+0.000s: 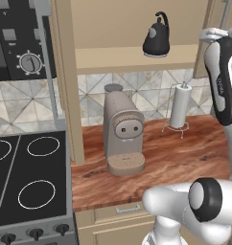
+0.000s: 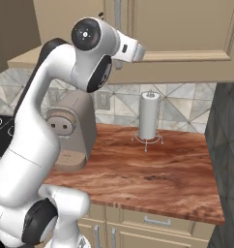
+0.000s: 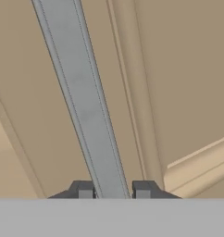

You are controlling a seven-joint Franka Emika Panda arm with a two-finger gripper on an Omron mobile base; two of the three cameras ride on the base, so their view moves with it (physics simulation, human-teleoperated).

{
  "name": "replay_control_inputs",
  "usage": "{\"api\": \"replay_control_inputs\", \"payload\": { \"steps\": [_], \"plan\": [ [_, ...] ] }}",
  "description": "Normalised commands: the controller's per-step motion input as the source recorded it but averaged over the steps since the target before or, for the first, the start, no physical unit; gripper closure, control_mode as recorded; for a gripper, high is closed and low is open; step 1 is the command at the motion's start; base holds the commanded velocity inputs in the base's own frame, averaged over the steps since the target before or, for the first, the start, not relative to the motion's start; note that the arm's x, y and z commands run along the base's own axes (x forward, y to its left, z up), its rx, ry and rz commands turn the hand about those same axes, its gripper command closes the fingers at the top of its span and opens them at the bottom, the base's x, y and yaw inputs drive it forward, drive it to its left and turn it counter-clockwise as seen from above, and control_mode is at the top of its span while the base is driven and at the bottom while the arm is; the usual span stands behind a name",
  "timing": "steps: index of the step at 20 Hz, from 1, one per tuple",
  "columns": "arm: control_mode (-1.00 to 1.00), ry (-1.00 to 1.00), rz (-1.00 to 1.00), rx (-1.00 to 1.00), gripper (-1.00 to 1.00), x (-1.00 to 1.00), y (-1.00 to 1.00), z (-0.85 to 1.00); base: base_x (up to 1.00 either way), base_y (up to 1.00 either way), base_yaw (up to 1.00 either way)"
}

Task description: Open the cabinet, pick the kettle from the cabinet, and place it in the sink.

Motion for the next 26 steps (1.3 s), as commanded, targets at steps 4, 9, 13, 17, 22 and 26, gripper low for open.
{"api": "replay_control_inputs", "payload": {
  "steps": [4, 9, 13, 17, 22, 26],
  "plan": [
    [-1.0, -0.03, 0.1, 0.0, 1.0, -0.54, -0.18, 0.0, 0.0, 0.0, 0.0],
    [-1.0, 0.0, 0.11, 0.0, 1.0, -0.51, -0.21, 0.0, 0.0, 0.0, 0.0],
    [-1.0, 0.0, 0.14, 0.0, 1.0, -0.45, -0.27, 0.0, 0.0, 0.0, 0.0],
    [-1.0, 0.0, 0.14, 0.0, 1.0, -0.47, -0.28, 0.0, 0.0, 0.0, 0.0],
    [-1.0, 0.0, 0.1, 0.0, 1.0, -0.46, -0.25, 0.0, 0.0, 0.0, 0.0],
    [-1.0, 0.0, 0.06, 0.0, 1.0, -0.45, -0.22, -0.03, 0.0, 0.0, 0.0]
  ]
}}
